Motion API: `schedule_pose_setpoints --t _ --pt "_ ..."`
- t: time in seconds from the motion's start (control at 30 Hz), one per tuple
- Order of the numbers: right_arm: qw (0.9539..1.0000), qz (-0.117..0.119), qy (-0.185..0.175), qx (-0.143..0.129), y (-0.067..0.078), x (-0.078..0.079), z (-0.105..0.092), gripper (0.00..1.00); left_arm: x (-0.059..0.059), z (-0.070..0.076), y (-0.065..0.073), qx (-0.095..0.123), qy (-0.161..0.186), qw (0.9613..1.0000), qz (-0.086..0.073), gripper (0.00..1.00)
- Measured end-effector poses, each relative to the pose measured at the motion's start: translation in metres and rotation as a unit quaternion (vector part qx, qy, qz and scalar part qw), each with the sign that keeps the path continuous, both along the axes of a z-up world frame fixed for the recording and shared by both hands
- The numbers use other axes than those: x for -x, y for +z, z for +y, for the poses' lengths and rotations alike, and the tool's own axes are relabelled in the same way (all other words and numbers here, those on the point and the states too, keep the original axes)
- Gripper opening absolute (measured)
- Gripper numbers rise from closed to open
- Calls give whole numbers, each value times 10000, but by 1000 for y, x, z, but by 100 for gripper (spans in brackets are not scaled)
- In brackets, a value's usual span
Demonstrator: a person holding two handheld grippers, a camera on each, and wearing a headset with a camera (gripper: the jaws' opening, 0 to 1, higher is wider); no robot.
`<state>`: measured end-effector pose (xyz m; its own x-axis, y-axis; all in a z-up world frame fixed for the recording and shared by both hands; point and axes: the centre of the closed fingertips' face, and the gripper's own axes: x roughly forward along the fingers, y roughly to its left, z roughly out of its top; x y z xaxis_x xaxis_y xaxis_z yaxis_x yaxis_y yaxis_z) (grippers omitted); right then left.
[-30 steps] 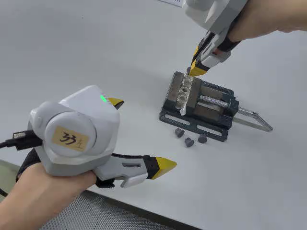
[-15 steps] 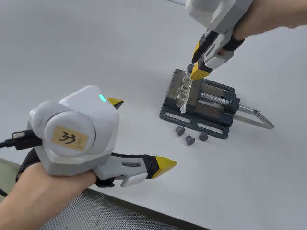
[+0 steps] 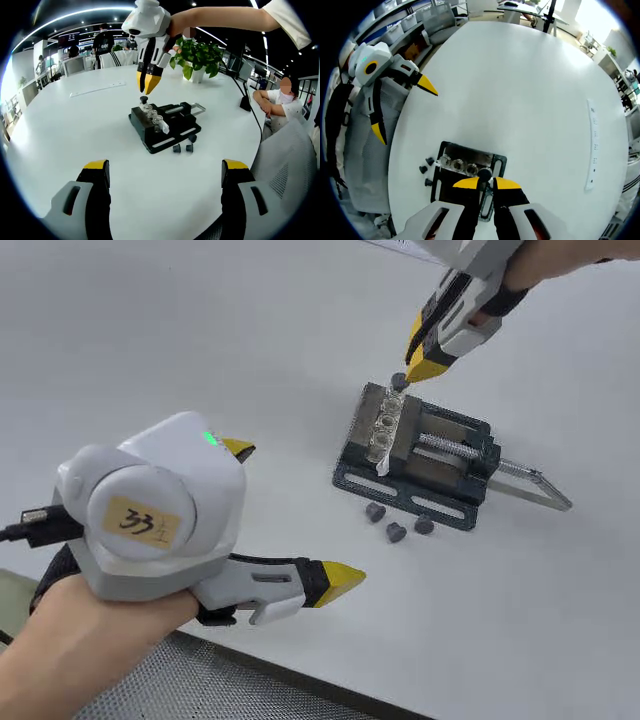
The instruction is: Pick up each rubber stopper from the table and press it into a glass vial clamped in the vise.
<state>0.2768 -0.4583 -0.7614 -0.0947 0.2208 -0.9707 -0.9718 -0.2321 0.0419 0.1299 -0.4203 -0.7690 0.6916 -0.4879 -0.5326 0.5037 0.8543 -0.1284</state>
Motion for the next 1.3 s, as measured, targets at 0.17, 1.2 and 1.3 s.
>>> schedule_pose_setpoints --t 0.17,1.2,1.3 --pt "9999 116 -32 6 -1 3 1 2 0 1 -1 2 14 10000 8 91" --pt "9998 112 56 175 -6 6 -1 0 2 0 -4 -1 25 10000 64 91" --pt "9997 77 85 193 -7 6 0 0 2 0 -4 2 22 10000 64 91"
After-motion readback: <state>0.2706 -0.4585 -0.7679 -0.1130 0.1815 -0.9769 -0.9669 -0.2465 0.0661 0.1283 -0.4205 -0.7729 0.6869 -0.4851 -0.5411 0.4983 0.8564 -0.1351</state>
